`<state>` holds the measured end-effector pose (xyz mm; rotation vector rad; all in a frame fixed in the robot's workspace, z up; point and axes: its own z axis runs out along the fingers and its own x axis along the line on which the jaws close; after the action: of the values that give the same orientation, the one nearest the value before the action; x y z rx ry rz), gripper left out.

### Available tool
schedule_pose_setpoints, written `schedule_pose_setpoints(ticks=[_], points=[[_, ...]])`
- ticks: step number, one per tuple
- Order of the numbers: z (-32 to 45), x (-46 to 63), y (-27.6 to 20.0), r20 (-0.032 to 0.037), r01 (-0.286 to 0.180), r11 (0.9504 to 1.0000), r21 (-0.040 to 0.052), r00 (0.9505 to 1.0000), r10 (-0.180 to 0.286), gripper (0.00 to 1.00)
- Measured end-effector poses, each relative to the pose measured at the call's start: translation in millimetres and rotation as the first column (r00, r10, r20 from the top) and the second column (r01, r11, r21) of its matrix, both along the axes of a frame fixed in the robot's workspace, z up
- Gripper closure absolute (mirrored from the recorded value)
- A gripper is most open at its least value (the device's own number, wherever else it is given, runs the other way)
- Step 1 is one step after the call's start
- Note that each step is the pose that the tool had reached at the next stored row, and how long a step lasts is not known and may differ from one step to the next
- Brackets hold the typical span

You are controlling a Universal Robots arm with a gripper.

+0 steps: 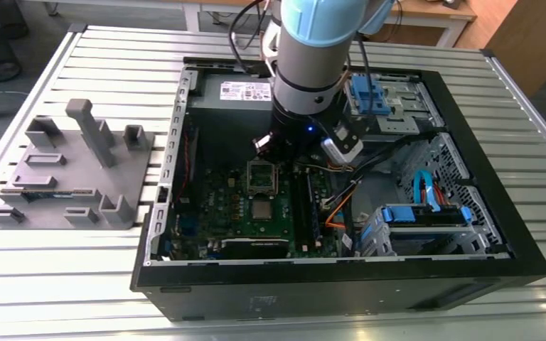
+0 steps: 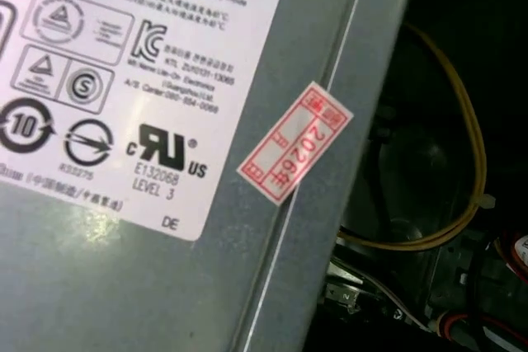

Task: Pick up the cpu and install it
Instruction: 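Close the cpu cover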

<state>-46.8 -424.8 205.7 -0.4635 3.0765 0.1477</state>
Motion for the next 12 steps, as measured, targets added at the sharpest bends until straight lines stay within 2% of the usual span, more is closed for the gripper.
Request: schedule_pose_setpoints(ticks=[9, 12], points=[[-0.4, -2.1, 0.1, 0.0, -0.003, 1.0, 0.0019, 1.0, 0.003, 0.89], [-0.4, -2.1, 0.1, 0.0, -0.043, 0.9991, 0.0018, 0.9991, 0.043, 0.89]])
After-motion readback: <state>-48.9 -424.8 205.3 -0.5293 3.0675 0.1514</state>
